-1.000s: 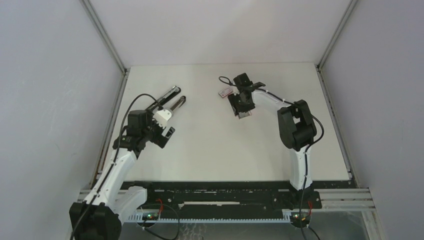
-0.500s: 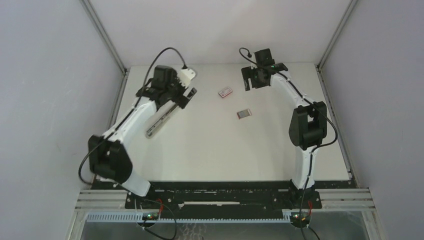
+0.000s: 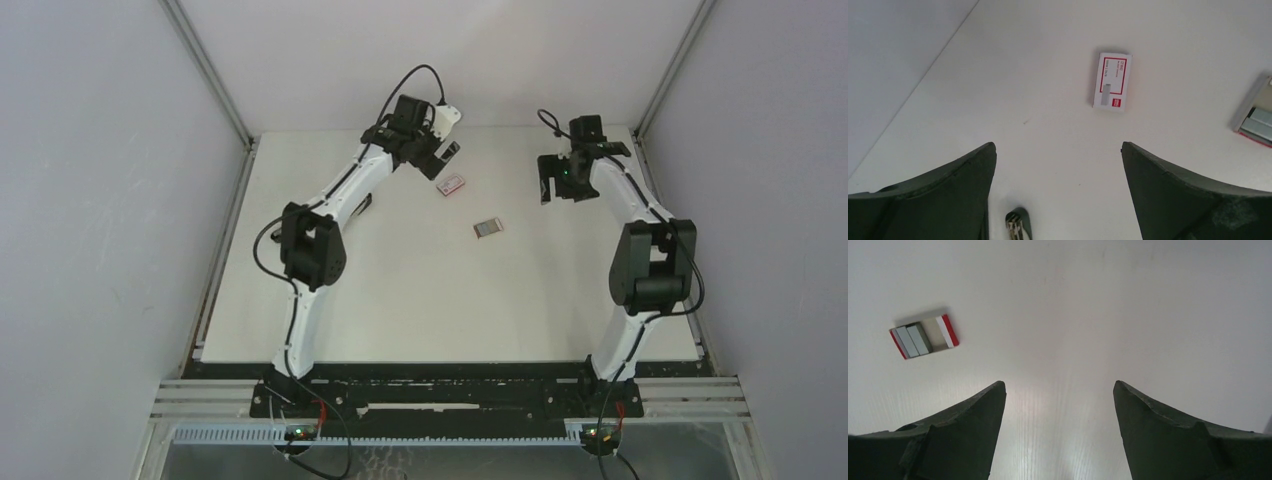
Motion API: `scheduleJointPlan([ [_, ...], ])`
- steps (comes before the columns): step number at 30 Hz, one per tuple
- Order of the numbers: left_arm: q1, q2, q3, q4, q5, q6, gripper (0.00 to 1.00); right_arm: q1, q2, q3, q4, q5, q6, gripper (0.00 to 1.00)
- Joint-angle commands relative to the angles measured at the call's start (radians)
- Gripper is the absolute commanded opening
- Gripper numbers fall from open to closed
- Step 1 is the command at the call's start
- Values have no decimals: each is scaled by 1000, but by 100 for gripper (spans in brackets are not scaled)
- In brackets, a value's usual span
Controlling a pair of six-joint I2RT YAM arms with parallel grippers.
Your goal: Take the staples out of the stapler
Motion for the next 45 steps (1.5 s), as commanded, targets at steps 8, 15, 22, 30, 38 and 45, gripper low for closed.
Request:
scheduleJointPlan([
  [8, 6, 177, 120, 240, 12, -496, 100, -37, -206, -116, 84, -29, -35, 80],
  [15, 47, 275, 152, 332, 129, -839, 100, -82, -212, -141, 95, -88, -24, 80],
  [22, 58, 329, 151, 363, 172, -987, 100, -105, -221, -146, 94, -133, -8, 80],
  [30, 60, 388, 148, 466, 376, -1067, 100, -105, -205, -137, 90, -143, -10, 80],
  [38, 58, 386, 98, 474, 505, -1067, 100, -105, -208, -132, 85, -159, -8, 80],
  [45, 37, 349, 73, 435, 580, -976, 98, -105, -218, -132, 82, -178, -8, 80],
])
